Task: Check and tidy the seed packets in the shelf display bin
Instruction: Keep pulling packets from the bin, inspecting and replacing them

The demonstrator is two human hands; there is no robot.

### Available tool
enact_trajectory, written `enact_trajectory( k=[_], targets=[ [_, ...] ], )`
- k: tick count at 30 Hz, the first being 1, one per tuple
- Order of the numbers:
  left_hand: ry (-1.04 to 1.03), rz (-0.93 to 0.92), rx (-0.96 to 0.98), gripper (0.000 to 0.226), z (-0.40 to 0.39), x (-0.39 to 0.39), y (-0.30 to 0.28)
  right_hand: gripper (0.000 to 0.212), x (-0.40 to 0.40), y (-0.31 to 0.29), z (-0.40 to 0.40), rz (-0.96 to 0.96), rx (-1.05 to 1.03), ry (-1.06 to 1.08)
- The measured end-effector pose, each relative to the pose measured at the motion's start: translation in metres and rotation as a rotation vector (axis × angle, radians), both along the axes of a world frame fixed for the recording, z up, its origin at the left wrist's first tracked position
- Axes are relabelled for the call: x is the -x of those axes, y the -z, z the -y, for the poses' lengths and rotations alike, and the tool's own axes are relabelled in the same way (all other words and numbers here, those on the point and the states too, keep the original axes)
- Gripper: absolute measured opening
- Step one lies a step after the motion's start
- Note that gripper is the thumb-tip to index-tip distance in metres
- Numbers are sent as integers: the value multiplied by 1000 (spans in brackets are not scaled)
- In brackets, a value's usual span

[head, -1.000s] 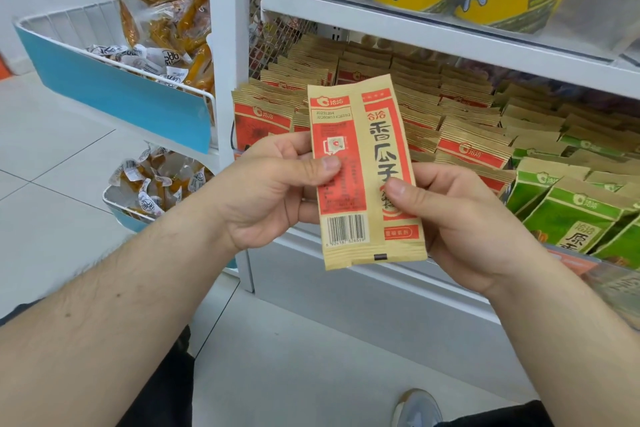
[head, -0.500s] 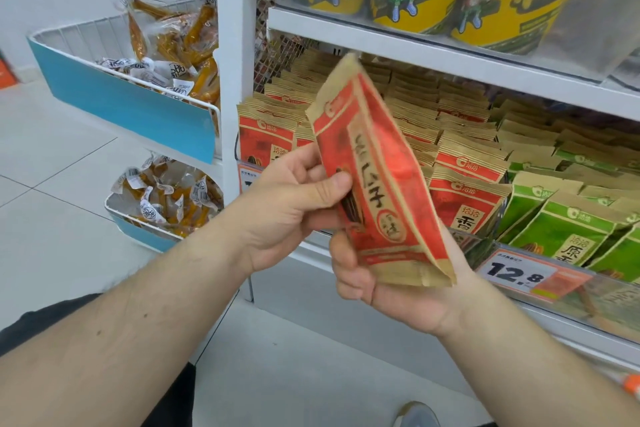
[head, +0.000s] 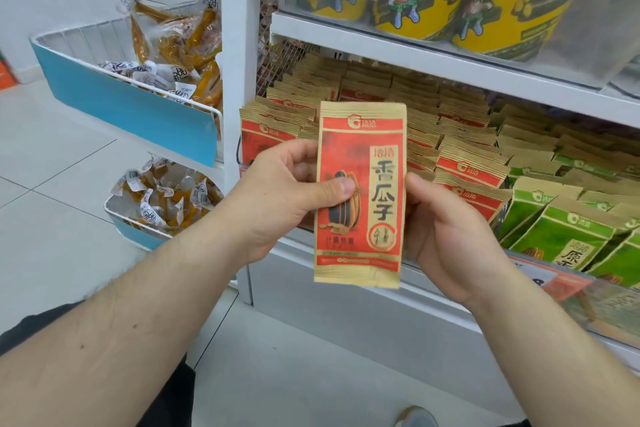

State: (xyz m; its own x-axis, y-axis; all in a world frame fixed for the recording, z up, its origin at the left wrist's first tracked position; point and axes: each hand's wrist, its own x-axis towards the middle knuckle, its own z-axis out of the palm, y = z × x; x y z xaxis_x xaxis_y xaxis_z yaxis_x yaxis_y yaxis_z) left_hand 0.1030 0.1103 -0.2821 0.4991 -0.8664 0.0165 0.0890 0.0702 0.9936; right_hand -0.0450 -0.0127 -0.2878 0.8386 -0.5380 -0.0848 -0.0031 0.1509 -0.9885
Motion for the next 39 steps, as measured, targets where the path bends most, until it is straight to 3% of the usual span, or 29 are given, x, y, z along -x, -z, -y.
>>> enact_trajectory(
  k=[4,7,9,11,13,15,18,20,22,27,30,34,39],
  targets=[
    [115,319,-45,44,-6,1,-10,13,9,-11,3,94,123,30],
    [152,453,-12,29,-4,-2,-24,19,18,-14,13,172,235,18],
    [21,576,53,35,1,-12,-37,37,23,-19,20,256,282,42],
    [-150,736,36,43,9,-27,-51,33,30,-30,28,374,289,126],
    [-202,1016,-139,45,22,-44,-60,22,38,-44,33,478,305,220],
    [-91,1282,-338,46,41,-59,-61,26,41,-52,36,502,370,310],
    [91,1474,-492,49,67,-71,-53,31,33,-63,33,446,400,394],
    [163,1494,-552,58,81,-76,-49,26,23,-66,33,382,433,412],
    [218,1501,-645,69,91,-79,-48,7,11,-67,35,320,507,410],
    [285,1492,-835,74,104,-71,-50,17,-22,-71,41,156,640,357],
    [283,1484,-822,77,103,-65,-49,16,-40,-69,48,55,710,309],
    [253,1429,-749,51,97,-61,-47,23,-59,-57,57,-107,963,274],
    [257,1515,-758,81,95,-65,-46,26,-75,-60,65,-342,1143,224]
  ],
)
